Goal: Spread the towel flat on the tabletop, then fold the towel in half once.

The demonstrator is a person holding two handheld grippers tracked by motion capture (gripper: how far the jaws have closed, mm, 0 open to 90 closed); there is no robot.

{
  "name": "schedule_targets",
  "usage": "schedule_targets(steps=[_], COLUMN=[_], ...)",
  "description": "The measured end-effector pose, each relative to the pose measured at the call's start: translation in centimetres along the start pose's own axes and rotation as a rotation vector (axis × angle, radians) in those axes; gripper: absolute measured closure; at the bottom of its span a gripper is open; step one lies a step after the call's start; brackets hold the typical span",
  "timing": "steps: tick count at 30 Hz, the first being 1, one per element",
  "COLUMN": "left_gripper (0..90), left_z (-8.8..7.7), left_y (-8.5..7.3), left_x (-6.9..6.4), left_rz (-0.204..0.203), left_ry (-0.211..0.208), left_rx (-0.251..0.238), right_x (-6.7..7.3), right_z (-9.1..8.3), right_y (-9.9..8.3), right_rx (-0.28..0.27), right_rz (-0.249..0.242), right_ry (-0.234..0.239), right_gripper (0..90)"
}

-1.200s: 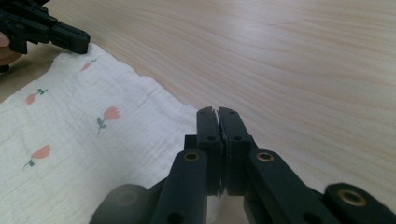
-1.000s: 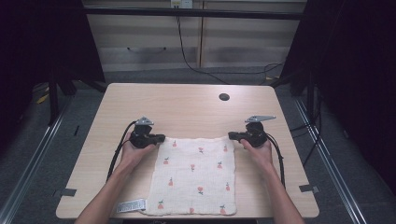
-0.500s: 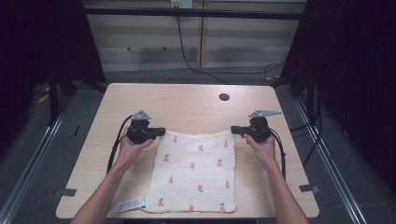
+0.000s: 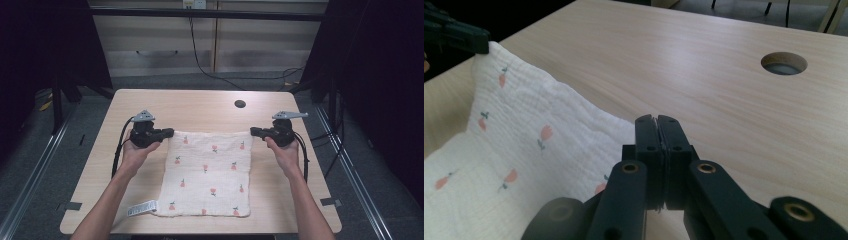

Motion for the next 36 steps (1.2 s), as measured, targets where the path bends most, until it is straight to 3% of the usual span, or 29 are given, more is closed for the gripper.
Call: schedule_targets(steps=[7,14,24,28,30,32,36], left_gripper=[86.5,86.5,86.5,86.5,86.5,86.4,86.5], left_z=[-0.5,-0.9,-1.7,-2.3,-2.5,-2.6,-3.4], left_y=[0.8,2.4,4.4,4.5,4.3,3.8,3.2], left_x=[-0.5,0.0,0.1,-0.3,-0.7,-1.1,-1.3], left_rz=[0.016,0.021,0.04,0.044,0.06,0.102,0.094], left_ry=[0.006,0.034,0.041,0.043,0.05,0.057,0.059], left_rx=[-0.01,-0.017,-0.077,-0.089,-0.082,-0.046,-0.056], right_x=[0.3,0.7,1.4,1.7,2.0,2.3,2.9], right_z=[-0.4,-1.3,-2.5,-3.1,-3.3,-3.4,-3.9], right_y=[0.2,1.6,3.3,3.7,3.6,3.2,2.1], right_rx=[-0.005,-0.032,-0.062,-0.085,-0.089,-0.087,-0.082], right_rz=[-0.013,-0.027,-0.043,-0.049,-0.05,-0.059,-0.072], right_ry=[-0.004,0.0,-0.009,0.001,0.009,0.023,0.045], right_gripper=[88.9,89.1,89.1,89.2,89.2,89.2,89.2])
Point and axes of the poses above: each handheld gripper's, and its own axes: z roughly forward along the jaws, y roughly out of its top, x roughly to its left, the point moved 6 cm from there along z, roughly forward along the jaws, and after that the axes turned 14 degrees about z, right-handed, at the moved point
